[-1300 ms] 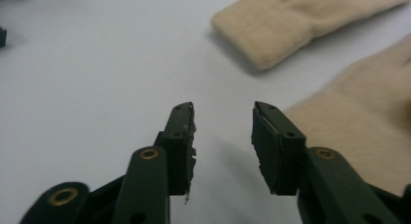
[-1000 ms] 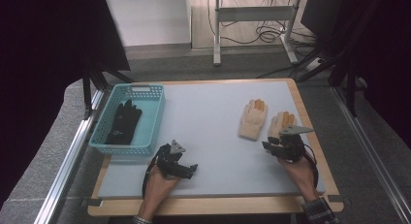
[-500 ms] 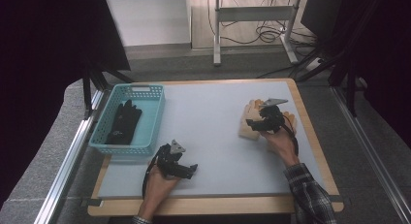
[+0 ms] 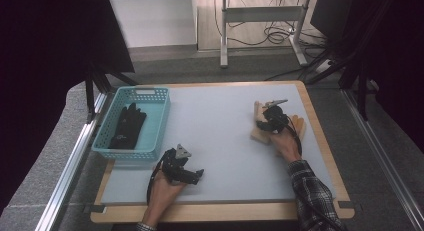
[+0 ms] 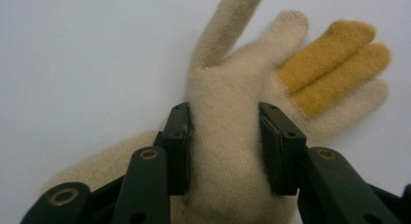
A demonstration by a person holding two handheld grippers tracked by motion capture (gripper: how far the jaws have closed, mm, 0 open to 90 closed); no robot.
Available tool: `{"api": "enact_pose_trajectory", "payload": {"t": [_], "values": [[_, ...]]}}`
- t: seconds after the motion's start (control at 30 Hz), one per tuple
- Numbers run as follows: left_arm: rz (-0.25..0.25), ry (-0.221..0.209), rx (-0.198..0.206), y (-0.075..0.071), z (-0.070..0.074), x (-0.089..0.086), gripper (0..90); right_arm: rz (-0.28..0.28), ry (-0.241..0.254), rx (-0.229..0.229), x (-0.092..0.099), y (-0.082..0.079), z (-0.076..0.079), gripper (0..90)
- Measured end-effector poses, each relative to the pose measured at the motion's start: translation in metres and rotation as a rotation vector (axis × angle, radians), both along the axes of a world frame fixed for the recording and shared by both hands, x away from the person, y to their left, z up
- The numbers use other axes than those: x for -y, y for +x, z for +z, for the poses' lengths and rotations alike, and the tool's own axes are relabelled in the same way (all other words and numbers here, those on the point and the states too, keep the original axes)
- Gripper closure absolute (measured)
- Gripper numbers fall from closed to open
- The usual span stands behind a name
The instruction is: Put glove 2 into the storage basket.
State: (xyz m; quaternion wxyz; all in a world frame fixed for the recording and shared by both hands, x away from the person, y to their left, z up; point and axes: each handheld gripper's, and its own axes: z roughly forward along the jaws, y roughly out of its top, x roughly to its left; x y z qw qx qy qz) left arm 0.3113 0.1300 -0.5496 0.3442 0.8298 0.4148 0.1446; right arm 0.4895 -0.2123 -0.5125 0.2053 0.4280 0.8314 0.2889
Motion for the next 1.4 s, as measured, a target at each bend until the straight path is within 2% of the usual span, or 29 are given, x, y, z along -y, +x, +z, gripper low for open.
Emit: {"api": "enact_pose_trajectory", "payload": {"t": [0.17,0.3,0.43,0.6,0.63,0.73,0.8,0.87,1.0,1.03,1.1,1.17,1.27,1.33,1.37,1.4], "values": [[0.001,-0.001,0.0,0.0,0.0,0.0,0.0,0.002,0.006,0.012,0.0,-0.005,0.005,62.0],[0.001,-0.001,0.0,0.0,0.0,0.0,0.0,0.026,0.019,0.049,-0.003,-0.02,0.018,62.3],[0.001,0.0,0.0,0.0,0.0,0.0,0.1,0.076,0.055,0.063,-0.01,-0.046,0.035,62.2],[0.003,-0.002,0.001,0.0,0.0,0.0,0.3,0.201,0.069,0.055,-0.033,-0.093,0.045,61.8],[0.005,-0.003,0.002,0.0,0.0,0.0,0.3,0.231,0.077,0.052,-0.039,-0.105,0.045,61.7],[0.004,-0.001,0.003,0.0,0.0,0.0,0.4,0.272,0.096,0.046,-0.051,-0.127,0.041,61.1],[0.004,-0.001,0.003,0.0,0.0,0.0,0.3,0.295,0.107,0.039,-0.062,-0.142,0.031,59.6],[0.005,-0.003,0.002,0.0,0.0,0.0,0.4,0.299,0.112,0.032,-0.065,-0.145,0.025,58.3],[0.002,0.002,0.001,0.0,0.0,0.0,0.3,0.328,0.131,-0.027,-0.073,-0.151,0.008,42.0],[0.002,0.002,0.001,0.0,0.0,0.0,0.3,0.336,0.133,-0.034,-0.072,-0.151,0.008,39.8],[0.002,0.002,0.001,0.0,0.0,0.0,0.3,0.329,0.147,-0.017,-0.066,-0.15,0.013,37.5],[0.002,0.002,0.001,0.0,0.0,0.0,0.3,0.318,0.175,-0.003,-0.055,-0.149,0.021,40.1],[0.002,0.002,0.001,0.0,0.0,0.0,0.3,0.302,0.167,-0.006,-0.038,-0.149,0.026,56.3],[-0.001,0.004,0.0,0.0,0.0,-0.001,0.3,0.294,0.139,-0.024,-0.024,-0.156,0.017,72.3],[-0.001,0.004,0.0,0.0,0.0,-0.001,0.3,0.294,0.139,-0.024,-0.024,-0.156,0.017,72.3],[0.002,0.0,0.001,0.0,0.0,0.0,0.3,0.295,0.128,-0.043,-0.018,-0.161,0.007,76.2]]}}
